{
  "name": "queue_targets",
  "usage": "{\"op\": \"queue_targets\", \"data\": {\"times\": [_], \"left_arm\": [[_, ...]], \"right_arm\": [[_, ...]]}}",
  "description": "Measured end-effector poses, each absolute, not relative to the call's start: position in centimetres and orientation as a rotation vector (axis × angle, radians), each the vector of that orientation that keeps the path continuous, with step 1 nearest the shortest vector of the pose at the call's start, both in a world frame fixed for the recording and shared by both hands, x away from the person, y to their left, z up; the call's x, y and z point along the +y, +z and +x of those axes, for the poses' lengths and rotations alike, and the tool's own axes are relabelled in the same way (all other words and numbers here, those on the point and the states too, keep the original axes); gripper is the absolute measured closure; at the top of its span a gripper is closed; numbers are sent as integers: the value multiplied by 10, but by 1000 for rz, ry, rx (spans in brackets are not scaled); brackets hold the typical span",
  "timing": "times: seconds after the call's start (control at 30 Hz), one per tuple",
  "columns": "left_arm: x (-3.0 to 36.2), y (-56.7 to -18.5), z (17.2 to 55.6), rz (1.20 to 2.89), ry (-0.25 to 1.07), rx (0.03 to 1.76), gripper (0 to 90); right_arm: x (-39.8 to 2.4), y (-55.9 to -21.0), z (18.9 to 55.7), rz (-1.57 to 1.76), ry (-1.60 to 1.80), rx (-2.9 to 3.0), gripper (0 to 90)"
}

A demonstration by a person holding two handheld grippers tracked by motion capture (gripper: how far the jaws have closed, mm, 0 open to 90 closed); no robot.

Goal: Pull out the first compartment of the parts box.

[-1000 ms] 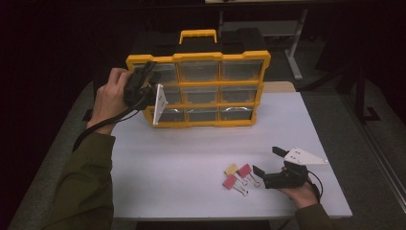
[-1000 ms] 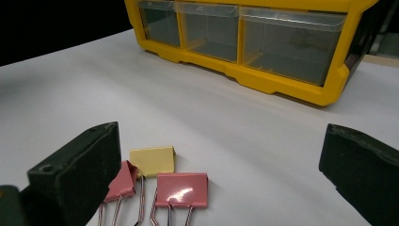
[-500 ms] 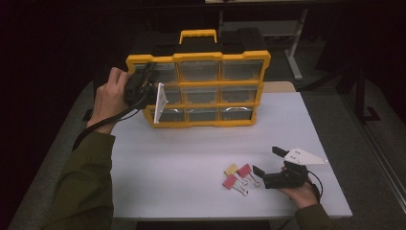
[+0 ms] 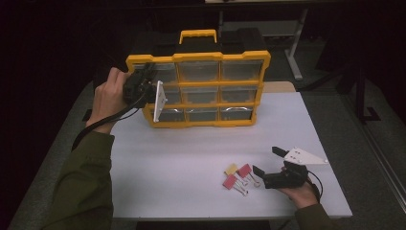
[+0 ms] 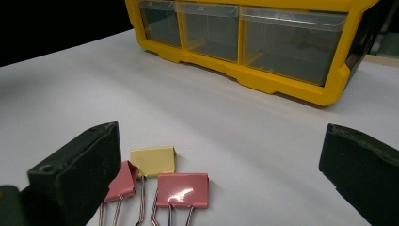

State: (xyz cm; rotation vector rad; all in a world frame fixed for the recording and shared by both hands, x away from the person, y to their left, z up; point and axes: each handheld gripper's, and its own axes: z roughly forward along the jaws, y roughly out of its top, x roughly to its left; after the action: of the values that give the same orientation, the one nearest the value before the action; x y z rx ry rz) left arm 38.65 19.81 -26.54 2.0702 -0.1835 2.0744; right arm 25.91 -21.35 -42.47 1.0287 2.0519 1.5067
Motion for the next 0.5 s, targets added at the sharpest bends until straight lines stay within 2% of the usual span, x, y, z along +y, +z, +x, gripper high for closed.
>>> {"op": "queue_targets", "data": {"times": [0.5], "left_arm": [[197, -266, 386, 2093, 2085, -196, 789]], "right_arm": [[-214, -425, 259, 1029, 1507, 2050, 0]]}}
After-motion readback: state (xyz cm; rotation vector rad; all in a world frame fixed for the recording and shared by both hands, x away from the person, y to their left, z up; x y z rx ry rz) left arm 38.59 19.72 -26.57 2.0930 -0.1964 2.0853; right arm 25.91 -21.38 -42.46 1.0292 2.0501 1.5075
